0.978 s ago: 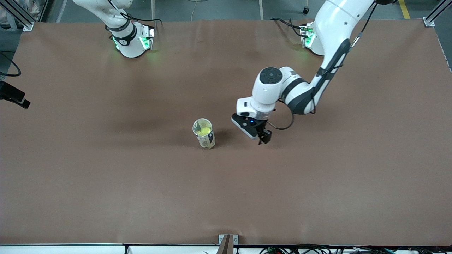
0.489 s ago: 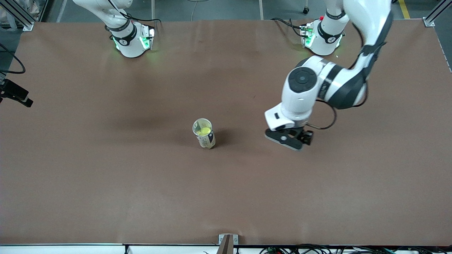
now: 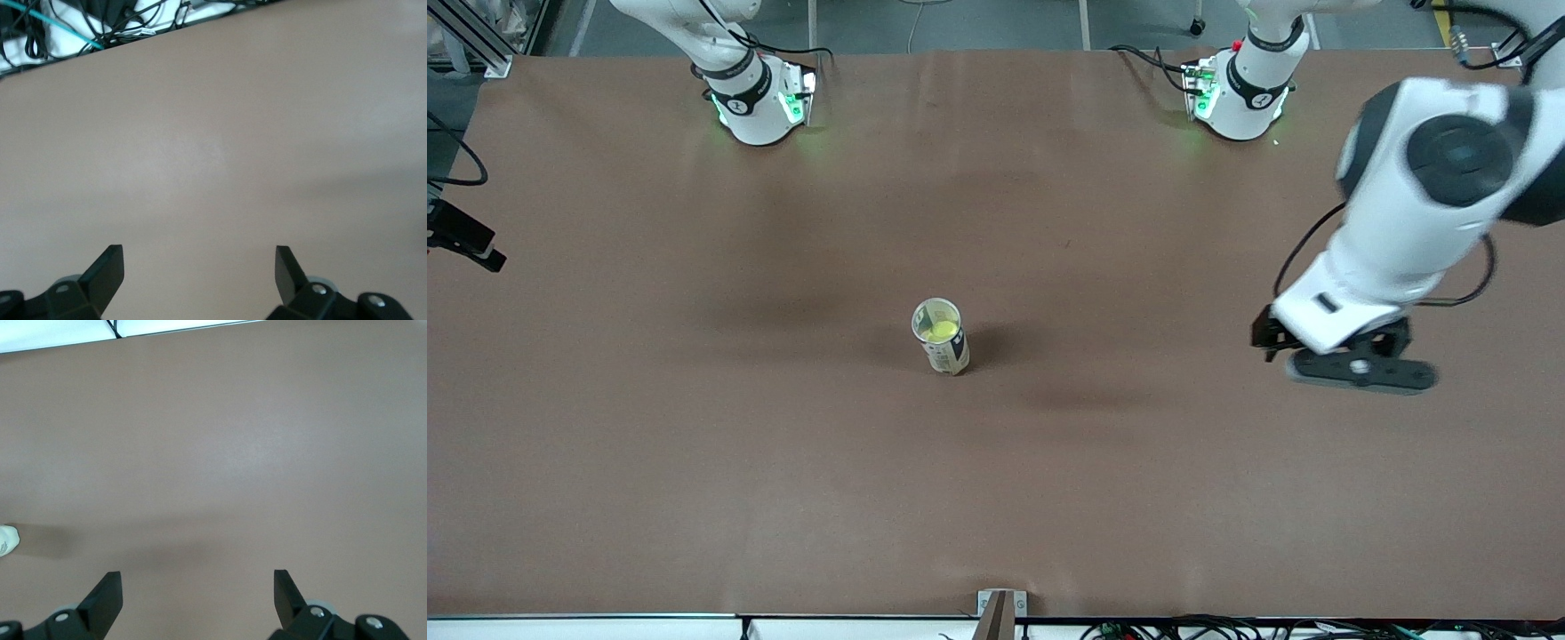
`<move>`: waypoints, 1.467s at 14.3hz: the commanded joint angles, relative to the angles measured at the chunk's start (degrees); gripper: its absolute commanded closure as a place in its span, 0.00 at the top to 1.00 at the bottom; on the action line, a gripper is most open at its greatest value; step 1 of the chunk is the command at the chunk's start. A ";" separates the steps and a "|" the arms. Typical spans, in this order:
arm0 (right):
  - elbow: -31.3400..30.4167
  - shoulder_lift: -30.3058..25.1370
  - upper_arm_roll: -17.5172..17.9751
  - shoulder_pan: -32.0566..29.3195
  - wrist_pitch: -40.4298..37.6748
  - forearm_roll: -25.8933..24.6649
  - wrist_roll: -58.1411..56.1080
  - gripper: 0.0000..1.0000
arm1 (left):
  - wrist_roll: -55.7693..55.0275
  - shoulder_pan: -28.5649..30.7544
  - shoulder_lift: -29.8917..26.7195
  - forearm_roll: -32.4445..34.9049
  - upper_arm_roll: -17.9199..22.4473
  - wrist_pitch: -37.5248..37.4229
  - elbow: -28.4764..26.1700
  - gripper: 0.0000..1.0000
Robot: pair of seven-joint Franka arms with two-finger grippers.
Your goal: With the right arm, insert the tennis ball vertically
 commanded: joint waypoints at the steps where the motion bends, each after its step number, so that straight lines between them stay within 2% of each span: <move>1: -1.26 -1.47 0.37 -0.19 0.43 -0.61 -0.31 1.00 | 0.27 7.36 -4.06 -7.86 -0.73 -1.72 -0.47 1.00; 4: -1.26 -1.47 0.37 -0.19 0.26 -0.52 -0.23 1.00 | 0.62 7.23 -9.41 -8.68 0.83 -8.47 -1.09 1.00; 7: -1.00 -1.47 0.37 -0.28 -0.18 -0.61 -0.31 1.00 | 3.43 -0.75 -15.29 -11.90 11.00 -15.07 -3.10 1.00; 9: -1.00 -1.47 0.37 -0.28 -0.18 -0.52 -0.23 1.00 | 5.71 -2.62 -19.07 -15.43 14.54 -16.84 -6.08 1.00; 14: -0.83 -1.47 0.37 -0.19 -0.18 -0.52 -0.14 1.00 | 6.25 -4.65 -25.94 -16.23 15.87 -17.90 -13.03 1.00; 21: -0.91 -1.38 0.46 0.16 -0.27 -0.52 -0.23 1.00 | 6.60 -3.59 -24.46 -15.27 16.40 -16.41 -13.31 1.00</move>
